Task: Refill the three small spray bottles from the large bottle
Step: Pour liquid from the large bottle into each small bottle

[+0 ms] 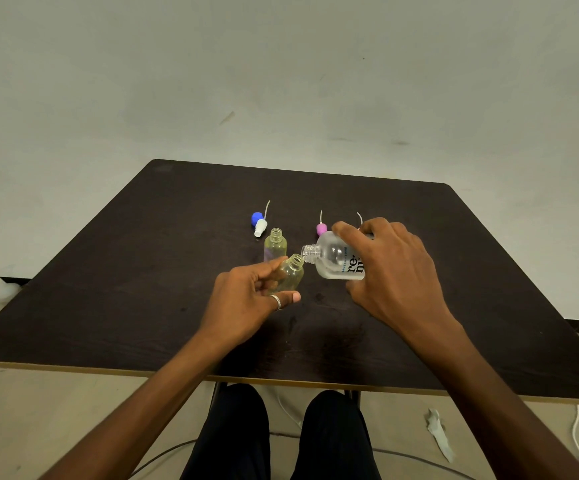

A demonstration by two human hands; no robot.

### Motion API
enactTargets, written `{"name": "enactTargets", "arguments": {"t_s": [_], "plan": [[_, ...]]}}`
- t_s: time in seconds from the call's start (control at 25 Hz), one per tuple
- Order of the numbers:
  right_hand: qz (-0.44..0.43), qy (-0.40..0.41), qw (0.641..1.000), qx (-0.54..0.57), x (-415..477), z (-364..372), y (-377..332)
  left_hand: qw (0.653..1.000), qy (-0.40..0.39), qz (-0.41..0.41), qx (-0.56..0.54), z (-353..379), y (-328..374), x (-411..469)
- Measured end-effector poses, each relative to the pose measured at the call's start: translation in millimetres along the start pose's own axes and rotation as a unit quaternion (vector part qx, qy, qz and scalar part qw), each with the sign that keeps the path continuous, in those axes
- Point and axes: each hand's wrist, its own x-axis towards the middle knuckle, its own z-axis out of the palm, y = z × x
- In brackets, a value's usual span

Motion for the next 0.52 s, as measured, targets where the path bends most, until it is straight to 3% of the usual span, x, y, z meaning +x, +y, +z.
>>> {"name": "enactTargets", "arguments": {"t_s": [0.52], "plan": [[-0.003, 0.001, 1.000, 0.001, 0.4, 0.6, 0.0, 1.000, 0.000, -0.009, -0.002, 0.1, 0.3, -1.1]]}}
